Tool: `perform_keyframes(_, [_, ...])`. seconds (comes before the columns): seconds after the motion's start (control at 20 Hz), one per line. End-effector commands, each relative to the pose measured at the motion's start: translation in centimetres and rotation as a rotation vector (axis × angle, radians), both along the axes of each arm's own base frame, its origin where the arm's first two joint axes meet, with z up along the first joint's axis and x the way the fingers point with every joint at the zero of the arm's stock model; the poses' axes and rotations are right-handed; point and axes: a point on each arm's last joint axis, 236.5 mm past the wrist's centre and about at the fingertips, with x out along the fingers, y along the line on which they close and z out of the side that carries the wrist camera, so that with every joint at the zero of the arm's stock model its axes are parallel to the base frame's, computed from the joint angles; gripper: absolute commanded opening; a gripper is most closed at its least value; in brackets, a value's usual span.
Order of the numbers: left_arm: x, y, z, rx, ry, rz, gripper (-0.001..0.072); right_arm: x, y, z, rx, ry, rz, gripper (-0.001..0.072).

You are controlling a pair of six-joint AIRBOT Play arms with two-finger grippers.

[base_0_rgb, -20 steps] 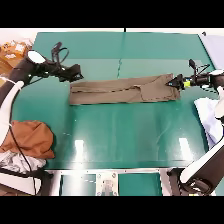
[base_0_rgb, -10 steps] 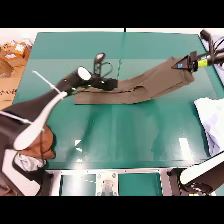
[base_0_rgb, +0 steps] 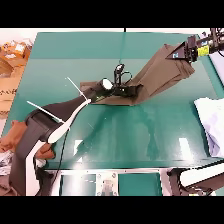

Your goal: Fold the shirts.

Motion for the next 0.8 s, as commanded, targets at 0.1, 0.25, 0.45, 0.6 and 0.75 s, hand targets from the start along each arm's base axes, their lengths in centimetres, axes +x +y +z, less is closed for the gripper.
perform_keyframes(0.1, [-2.1, 0.7, 1.5, -0.017, 0.094, -0.171, 0.0022, 1.0, 1.7, -0.5, 0.016, -0.007, -0.023, 0.0017])
perform_keyframes(0.25, [-1.6, 6.7, 4.6, 0.069, 0.143, -0.309, 0.0021, 1.3, 3.1, -1.0, 0.027, -0.007, -0.019, 0.0017])
perform_keyframes(0.45, [3.0, 19.7, 7.6, 0.313, 0.148, -0.177, 0.0021, 1.2, 8.9, -0.9, 0.05, -0.007, 0.019, 0.0018])
perform_keyframes(0.6, [5.8, 30.7, 10.0, 0.53, 0.1, 0.023, 0.0022, 2.4, 15.4, -2.5, 0.091, -0.024, -0.011, 0.0018])
perform_keyframes(0.75, [6.9, 38.9, 12.8, 0.678, 0.049, 0.169, 0.0022, 3.2, 23.3, -7.3, 0.12, -0.008, -0.054, 0.0018])
